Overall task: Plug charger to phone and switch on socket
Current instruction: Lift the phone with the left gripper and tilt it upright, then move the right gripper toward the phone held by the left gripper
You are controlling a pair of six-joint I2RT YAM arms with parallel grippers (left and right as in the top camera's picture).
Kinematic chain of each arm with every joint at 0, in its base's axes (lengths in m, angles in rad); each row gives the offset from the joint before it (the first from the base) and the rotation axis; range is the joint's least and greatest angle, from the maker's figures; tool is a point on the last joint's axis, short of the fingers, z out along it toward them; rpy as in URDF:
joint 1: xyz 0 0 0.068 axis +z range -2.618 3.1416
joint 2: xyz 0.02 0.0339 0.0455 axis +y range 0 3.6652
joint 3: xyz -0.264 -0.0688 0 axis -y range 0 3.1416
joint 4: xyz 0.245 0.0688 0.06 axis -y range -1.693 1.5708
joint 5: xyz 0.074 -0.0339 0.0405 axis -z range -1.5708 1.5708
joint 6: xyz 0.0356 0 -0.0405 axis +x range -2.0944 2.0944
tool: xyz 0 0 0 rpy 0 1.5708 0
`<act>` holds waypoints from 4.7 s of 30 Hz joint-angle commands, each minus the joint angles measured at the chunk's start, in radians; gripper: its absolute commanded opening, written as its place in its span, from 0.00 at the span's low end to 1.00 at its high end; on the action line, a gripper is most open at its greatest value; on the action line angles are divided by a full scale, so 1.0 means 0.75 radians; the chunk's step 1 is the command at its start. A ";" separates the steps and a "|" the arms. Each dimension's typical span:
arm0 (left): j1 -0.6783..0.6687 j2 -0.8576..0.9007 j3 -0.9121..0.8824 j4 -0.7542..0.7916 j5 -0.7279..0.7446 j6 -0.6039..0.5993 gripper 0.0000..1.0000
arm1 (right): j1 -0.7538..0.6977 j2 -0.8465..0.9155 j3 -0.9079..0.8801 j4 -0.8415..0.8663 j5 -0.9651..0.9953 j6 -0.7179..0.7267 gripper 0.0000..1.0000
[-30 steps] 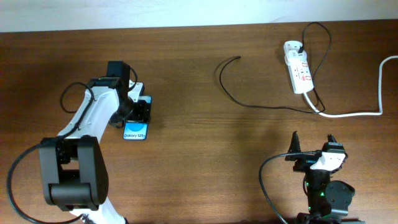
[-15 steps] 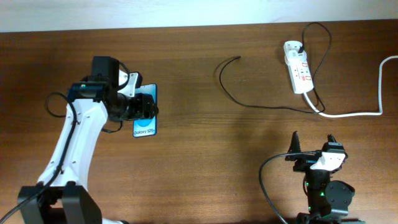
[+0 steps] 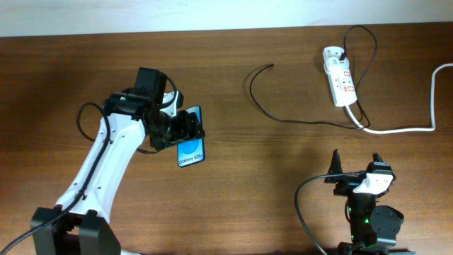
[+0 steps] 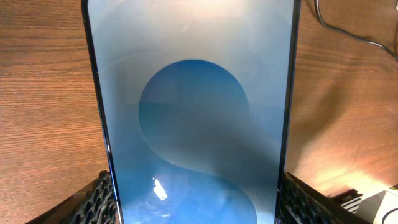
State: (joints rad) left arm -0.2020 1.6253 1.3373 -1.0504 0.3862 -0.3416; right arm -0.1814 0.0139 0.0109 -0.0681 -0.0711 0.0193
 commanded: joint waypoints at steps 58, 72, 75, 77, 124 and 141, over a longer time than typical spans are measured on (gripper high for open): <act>0.044 -0.038 0.033 0.159 -0.106 -0.327 0.38 | -0.142 1.173 0.470 0.714 -1.602 1.237 0.98; 0.044 -0.038 0.033 0.158 -0.180 -0.328 0.38 | 0.317 1.671 0.744 0.012 -0.918 0.601 0.98; 0.044 -0.039 0.033 0.119 -0.222 -0.332 0.36 | 0.513 1.612 0.754 -0.021 -0.949 0.571 0.98; 0.044 -0.052 0.033 0.050 -0.233 -0.316 0.36 | 0.628 1.554 0.754 -0.126 -0.800 0.572 0.98; -0.039 -0.303 -0.128 0.249 -0.231 -0.951 0.41 | 1.188 1.956 0.754 1.106 -0.278 1.144 0.79; -0.090 -0.303 -0.128 0.284 -0.212 -1.001 0.42 | 1.290 1.972 0.755 1.204 -0.058 1.144 0.51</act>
State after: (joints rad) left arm -0.2646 1.4010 1.2385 -0.8474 0.2058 -1.0565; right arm 0.7769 1.4879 0.5701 0.8280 -0.1280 0.8852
